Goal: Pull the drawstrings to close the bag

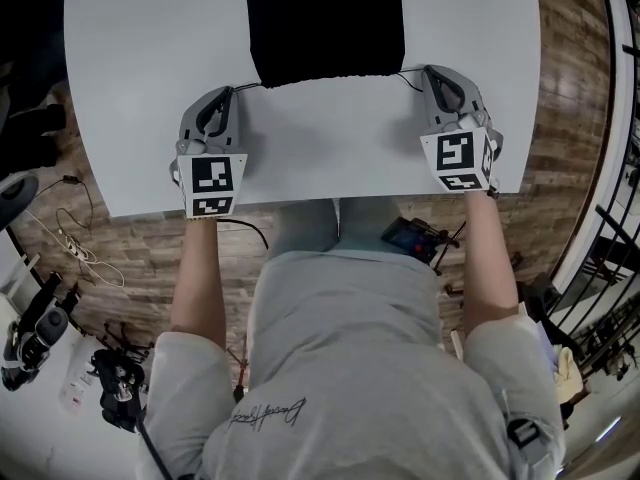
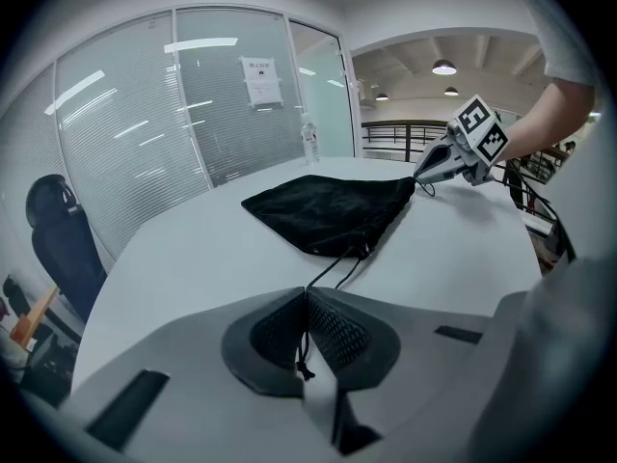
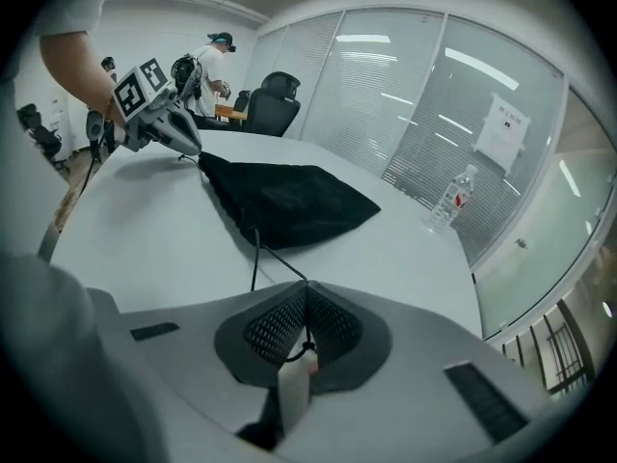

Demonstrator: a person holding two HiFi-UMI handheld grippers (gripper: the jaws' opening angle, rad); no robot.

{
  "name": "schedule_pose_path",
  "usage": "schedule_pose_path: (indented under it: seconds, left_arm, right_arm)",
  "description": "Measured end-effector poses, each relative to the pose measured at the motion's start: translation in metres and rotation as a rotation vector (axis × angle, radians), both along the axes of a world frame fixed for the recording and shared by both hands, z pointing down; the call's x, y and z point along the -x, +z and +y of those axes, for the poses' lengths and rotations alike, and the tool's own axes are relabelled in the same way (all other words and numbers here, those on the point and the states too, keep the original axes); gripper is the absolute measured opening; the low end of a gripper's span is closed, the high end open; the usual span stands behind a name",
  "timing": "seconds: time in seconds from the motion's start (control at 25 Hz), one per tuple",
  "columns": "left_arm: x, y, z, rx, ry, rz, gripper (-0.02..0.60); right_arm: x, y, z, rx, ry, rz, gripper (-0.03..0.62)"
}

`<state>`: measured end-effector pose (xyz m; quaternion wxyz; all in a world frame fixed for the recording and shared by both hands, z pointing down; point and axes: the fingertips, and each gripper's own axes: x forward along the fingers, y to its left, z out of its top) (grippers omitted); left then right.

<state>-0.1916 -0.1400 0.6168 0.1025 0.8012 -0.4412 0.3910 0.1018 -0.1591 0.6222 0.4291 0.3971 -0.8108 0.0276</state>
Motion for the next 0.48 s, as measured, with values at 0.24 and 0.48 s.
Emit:
schedule_pose_path:
  seconds: [0.24, 0.48]
  left_arm:
    - [0.0, -0.002, -0.001, 0.014, -0.06, 0.071, 0.015]
    - [0.0, -0.01, -0.004, -0.012, -0.084, 0.067, 0.015]
  right_arm:
    - [-0.004, 0.005, -0.002, 0.012, 0.026, 0.006, 0.023]
    - [-0.011, 0.002, -0.004, -0.012, 0.041, 0.02, 0.024]
